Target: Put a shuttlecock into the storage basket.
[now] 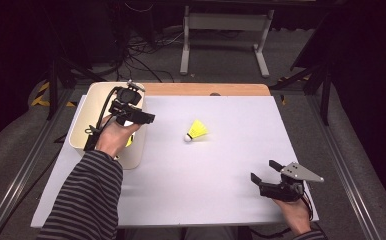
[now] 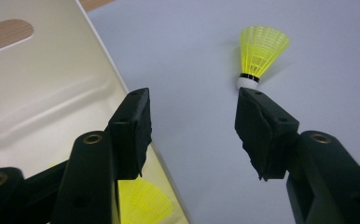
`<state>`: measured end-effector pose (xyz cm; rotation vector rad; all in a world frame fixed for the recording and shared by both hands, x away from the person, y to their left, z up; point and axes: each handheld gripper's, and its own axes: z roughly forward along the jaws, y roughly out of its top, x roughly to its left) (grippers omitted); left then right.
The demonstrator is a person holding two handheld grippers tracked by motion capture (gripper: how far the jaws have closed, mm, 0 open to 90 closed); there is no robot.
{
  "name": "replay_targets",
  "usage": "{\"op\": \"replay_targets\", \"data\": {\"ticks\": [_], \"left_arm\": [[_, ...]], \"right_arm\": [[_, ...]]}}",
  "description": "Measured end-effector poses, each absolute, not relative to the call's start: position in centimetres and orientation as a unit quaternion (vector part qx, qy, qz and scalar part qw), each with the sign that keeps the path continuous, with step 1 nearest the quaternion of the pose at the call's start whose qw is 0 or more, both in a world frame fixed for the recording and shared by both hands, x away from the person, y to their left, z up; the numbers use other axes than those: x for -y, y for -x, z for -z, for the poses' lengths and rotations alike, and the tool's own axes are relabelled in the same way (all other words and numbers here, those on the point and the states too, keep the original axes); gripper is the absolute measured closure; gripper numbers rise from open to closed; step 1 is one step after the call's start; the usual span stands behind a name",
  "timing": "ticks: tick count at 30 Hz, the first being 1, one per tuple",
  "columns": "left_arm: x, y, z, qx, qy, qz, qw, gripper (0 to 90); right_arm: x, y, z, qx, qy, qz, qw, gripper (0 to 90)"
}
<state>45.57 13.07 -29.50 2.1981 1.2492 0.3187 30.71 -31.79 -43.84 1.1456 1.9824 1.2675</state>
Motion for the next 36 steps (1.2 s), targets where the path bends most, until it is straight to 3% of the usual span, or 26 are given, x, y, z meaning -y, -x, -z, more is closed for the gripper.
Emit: {"op": "replay_targets", "data": {"ticks": [36], "left_arm": [[-9.0,-45.5,30.4,-0.438,-0.844,-0.096,0.293,45.5]], "right_arm": [[31.9,-30.7,43.8,-0.73,-0.423,-0.47,0.258,14.7]]}}
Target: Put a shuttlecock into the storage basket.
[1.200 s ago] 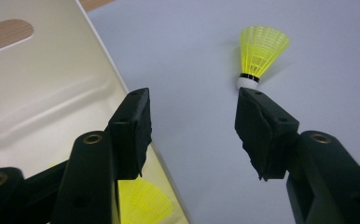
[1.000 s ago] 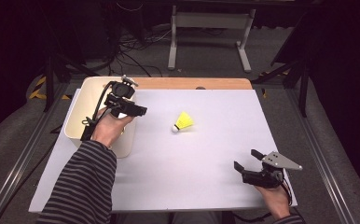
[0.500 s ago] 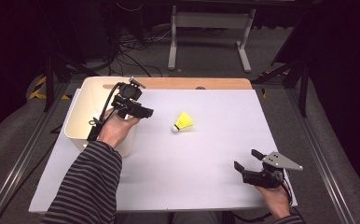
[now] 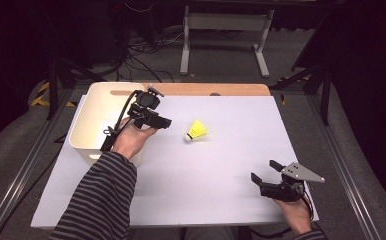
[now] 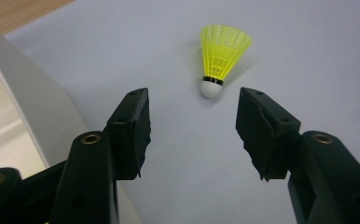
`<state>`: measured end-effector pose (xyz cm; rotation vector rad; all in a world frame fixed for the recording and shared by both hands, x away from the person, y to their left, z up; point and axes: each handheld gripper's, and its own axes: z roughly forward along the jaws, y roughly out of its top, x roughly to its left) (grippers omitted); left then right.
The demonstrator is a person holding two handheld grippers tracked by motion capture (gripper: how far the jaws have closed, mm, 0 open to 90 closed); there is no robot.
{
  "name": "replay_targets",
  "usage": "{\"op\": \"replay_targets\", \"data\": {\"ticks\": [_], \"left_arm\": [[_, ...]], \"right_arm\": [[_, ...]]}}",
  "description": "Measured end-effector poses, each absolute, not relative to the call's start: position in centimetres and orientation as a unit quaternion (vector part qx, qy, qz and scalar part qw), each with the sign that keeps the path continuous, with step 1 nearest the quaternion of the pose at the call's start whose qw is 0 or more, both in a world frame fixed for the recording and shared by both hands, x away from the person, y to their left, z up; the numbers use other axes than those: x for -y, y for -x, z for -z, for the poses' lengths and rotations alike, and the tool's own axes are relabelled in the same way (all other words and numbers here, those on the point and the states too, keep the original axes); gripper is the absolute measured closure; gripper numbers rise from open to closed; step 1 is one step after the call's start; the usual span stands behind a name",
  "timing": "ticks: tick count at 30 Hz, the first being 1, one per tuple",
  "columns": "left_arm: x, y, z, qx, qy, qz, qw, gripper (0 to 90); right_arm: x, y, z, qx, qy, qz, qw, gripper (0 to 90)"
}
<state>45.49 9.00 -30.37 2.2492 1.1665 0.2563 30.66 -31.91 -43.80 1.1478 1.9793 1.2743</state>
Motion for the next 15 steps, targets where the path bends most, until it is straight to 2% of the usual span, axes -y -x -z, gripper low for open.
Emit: {"op": "replay_targets", "data": {"ticks": [15], "left_arm": [[-7.7,-45.7,30.9,-0.431,-0.851,-0.089,0.287,45.0]], "right_arm": [[31.9,-30.6,43.8,-0.729,-0.423,-0.471,0.259,14.7]]}}
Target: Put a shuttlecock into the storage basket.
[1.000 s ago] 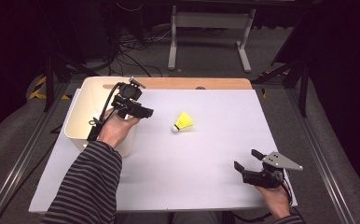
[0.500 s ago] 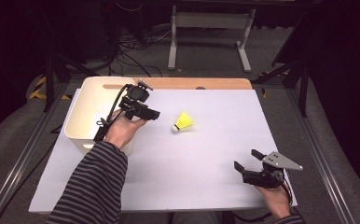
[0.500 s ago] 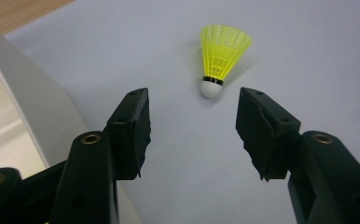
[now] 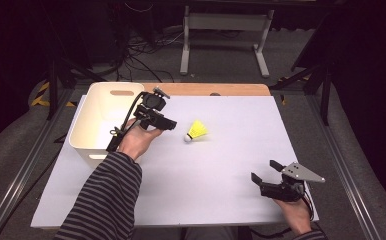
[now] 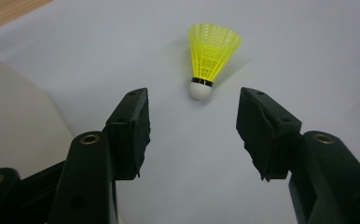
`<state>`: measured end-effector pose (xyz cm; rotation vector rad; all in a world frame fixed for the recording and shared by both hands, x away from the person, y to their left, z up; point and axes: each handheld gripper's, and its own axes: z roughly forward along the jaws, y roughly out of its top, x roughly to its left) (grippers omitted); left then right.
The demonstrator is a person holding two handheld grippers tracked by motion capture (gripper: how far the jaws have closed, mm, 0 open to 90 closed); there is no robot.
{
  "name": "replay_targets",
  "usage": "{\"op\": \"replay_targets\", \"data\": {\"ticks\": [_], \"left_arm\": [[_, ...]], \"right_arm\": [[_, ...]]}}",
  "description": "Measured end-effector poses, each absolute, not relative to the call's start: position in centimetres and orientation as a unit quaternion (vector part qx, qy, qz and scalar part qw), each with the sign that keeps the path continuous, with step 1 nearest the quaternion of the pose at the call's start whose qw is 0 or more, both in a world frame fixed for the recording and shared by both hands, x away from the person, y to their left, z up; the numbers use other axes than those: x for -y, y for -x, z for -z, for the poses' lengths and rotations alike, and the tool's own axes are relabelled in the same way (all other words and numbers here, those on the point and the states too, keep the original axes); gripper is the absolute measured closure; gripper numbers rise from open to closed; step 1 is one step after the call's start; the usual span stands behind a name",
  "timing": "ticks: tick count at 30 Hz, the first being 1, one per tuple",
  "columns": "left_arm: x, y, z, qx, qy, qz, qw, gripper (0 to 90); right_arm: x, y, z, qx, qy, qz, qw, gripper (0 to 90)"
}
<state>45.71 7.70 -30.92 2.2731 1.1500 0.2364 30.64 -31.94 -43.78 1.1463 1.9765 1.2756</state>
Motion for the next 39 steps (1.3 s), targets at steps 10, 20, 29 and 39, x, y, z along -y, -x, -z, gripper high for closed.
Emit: {"op": "replay_targets", "data": {"ticks": [10,20,29,39], "left_arm": [[-6.7,-46.0,31.6,-0.428,-0.854,-0.082,0.283,44.8],[-5.9,-46.4,32.3,-0.427,-0.857,-0.076,0.279,44.8],[-5.4,-46.8,32.9,-0.427,-0.858,-0.072,0.276,44.7],[-4.8,-47.3,33.7,-0.426,-0.862,-0.072,0.267,44.8]], "right_arm": [[31.9,-30.6,43.8,-0.73,-0.423,-0.471,0.259,14.7],[32.0,-30.6,43.8,-0.729,-0.423,-0.47,0.26,14.7],[32.0,-30.6,43.8,-0.73,-0.424,-0.469,0.259,14.7],[32.0,-30.7,43.8,-0.73,-0.424,-0.47,0.259,14.7]]}}
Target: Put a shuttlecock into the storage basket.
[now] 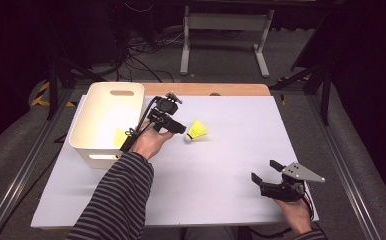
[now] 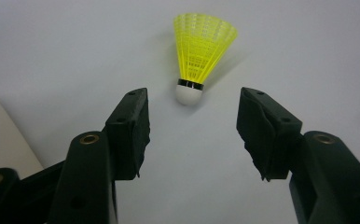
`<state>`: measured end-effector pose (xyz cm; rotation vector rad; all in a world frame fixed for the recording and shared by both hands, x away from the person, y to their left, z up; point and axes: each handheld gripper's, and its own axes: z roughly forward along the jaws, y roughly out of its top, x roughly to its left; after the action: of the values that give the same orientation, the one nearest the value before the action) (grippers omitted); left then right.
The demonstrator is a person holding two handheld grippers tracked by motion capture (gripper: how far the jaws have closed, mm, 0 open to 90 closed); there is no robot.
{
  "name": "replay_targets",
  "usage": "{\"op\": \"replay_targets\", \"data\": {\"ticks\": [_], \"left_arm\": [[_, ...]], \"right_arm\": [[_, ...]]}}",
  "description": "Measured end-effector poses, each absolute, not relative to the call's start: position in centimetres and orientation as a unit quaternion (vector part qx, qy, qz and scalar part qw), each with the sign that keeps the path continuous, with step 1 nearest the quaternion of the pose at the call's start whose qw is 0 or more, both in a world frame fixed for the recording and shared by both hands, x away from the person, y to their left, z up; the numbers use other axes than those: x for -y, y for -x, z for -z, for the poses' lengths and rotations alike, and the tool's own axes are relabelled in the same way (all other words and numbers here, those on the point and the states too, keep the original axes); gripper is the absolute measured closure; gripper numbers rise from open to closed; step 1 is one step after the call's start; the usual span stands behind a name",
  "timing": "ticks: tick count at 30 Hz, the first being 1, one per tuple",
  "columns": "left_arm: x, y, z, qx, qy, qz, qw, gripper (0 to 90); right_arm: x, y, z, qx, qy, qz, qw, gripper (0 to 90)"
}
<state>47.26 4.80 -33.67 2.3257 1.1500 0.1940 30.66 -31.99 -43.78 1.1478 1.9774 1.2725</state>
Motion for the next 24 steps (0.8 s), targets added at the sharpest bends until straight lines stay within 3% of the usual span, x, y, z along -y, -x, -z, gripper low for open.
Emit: {"op": "replay_targets", "data": {"ticks": [24], "left_arm": [[-3.5,-48.2,35.5,-0.426,-0.866,-0.064,0.255,44.6]], "right_arm": [[32.0,-30.7,43.8,-0.73,-0.423,-0.47,0.259,14.7]]}}
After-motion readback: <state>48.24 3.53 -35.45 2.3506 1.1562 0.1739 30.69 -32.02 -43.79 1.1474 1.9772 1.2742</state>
